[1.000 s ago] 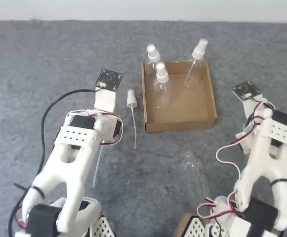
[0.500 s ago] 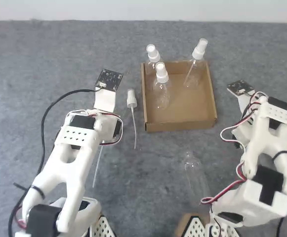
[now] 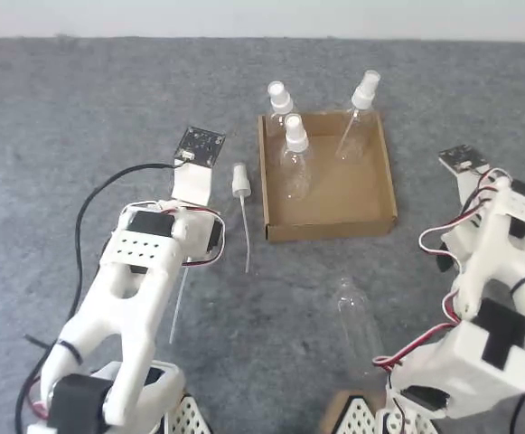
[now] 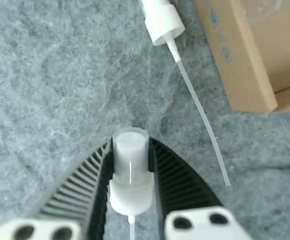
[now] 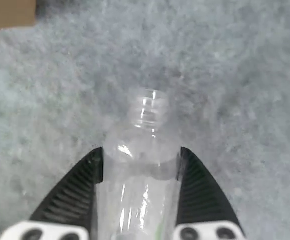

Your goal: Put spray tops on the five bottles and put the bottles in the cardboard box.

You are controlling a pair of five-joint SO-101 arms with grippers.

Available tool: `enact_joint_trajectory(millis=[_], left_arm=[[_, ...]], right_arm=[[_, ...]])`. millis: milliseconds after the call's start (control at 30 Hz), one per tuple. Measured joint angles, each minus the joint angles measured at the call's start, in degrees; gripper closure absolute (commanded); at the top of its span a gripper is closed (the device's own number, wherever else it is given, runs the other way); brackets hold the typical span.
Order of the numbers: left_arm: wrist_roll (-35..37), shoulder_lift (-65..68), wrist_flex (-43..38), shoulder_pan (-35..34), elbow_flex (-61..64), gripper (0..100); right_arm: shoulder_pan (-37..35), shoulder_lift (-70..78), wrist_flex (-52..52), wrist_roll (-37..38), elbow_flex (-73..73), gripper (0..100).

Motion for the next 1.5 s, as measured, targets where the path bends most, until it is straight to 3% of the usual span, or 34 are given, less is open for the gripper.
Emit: enact_joint_trajectory(millis=[167, 367, 633, 800, 933, 1067, 1233, 1500], left_arm=[[0.0, 0.0, 0.0, 0.0, 0.0, 99], [0.0, 0.0, 0.7, -3.8, -2.6, 99], [0.1, -5.5, 6.5, -10.0, -9.1, 99], [0.0, -20.3, 10.0, -11.4, -10.0, 99], [0.7, -35.3, 12.5, -11.7, -15.0, 99], [3.6, -46.0, 13.8, -12.0, -20.0, 99], [7.4, -48.2, 11.9, -11.9, -21.2, 99], [13.2, -48.2, 5.4, -12.0, -20.3, 99]], right_arm=[[-1.1, -9.7, 5.2, -5.1, -1.8, 99.3], [-11.0, -27.1, 9.1, -14.9, -1.8, 99.3], [-39.7, -46.7, 9.6, -26.5, 2.4, 99.3], [-56.0, -46.6, 6.2, -34.5, 3.9, 99.3], [-65.1, -43.6, -0.6, -36.3, 6.2, 99.3], [-70.2, -40.4, -11.8, -36.6, 13.8, 99.3], [-74.4, -40.1, -25.2, -36.6, 25.2, 99.3], [-77.2, -45.8, -31.6, -36.9, 33.0, 99.3]])
